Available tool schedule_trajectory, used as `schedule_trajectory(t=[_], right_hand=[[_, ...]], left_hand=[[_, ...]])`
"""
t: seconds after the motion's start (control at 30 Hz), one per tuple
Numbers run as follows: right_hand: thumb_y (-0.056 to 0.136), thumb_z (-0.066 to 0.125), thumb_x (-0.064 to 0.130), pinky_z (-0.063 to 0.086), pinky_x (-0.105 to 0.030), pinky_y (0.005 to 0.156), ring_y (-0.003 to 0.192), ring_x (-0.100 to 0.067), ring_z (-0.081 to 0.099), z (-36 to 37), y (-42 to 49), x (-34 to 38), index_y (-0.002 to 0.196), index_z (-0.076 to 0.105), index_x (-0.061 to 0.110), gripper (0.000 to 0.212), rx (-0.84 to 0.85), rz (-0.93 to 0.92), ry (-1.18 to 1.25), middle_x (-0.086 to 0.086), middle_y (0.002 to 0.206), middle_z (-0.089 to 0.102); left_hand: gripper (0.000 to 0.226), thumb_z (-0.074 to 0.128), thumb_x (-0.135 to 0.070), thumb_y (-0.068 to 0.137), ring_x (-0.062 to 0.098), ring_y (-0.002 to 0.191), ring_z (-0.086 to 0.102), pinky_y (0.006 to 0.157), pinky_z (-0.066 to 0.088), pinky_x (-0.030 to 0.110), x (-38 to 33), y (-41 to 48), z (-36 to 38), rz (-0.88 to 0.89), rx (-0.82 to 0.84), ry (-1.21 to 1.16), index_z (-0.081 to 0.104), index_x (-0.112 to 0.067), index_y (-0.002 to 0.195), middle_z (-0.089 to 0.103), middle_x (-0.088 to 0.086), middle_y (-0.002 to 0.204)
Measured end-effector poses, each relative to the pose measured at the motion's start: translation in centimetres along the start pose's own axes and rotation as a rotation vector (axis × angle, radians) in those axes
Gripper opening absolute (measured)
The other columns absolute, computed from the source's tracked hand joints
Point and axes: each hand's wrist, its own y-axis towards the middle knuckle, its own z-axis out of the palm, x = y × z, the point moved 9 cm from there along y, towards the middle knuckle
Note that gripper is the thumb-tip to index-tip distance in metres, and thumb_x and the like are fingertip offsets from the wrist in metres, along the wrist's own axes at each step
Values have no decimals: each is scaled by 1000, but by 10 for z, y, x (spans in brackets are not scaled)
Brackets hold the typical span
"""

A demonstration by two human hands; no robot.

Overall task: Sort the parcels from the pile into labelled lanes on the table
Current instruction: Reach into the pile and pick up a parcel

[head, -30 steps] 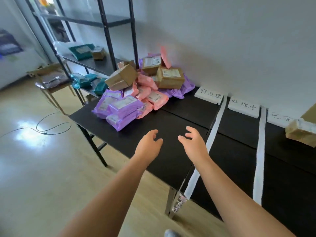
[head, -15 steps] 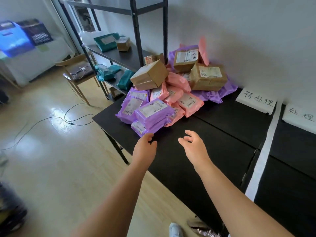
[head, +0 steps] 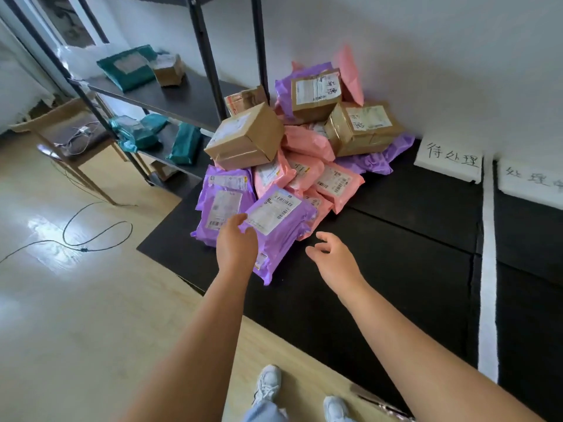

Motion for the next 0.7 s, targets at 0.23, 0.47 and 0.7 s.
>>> schedule_trajectory(t=[0.23, 0.47, 0.7], right_hand=[[98, 55, 28, 52, -37, 89, 107, -23, 63, 54, 31, 19, 122, 60, 13, 29, -5, 79, -38, -5, 116, 66], [94, 56, 21, 51, -44, 98, 108, -24, 65, 78, 36, 15, 121, 64, 12, 30, 46, 145, 57, -5, 117, 68], [97, 56, 18, 49, -20, 70, 88, -6, 65, 60, 25, 19, 110, 64, 15, 16, -39, 96, 171, 9, 101, 67]], left_hand=[[50, 45, -16, 102, 31, 111, 62, 71, 53, 35, 2, 59, 14, 124, 257, 326, 35, -18, 150, 42, 9, 151], [37, 44, -15, 101, 20, 75, 57, 52, 40, 29, 6, 71, 32, 191, 355, 370, 47, -15, 138, 61, 6, 106], [47, 55, -14, 96, 23, 97, 60, 63, 43, 27, -8, 54, 33, 219, 340, 224, 47, -18, 142, 61, 5, 126]])
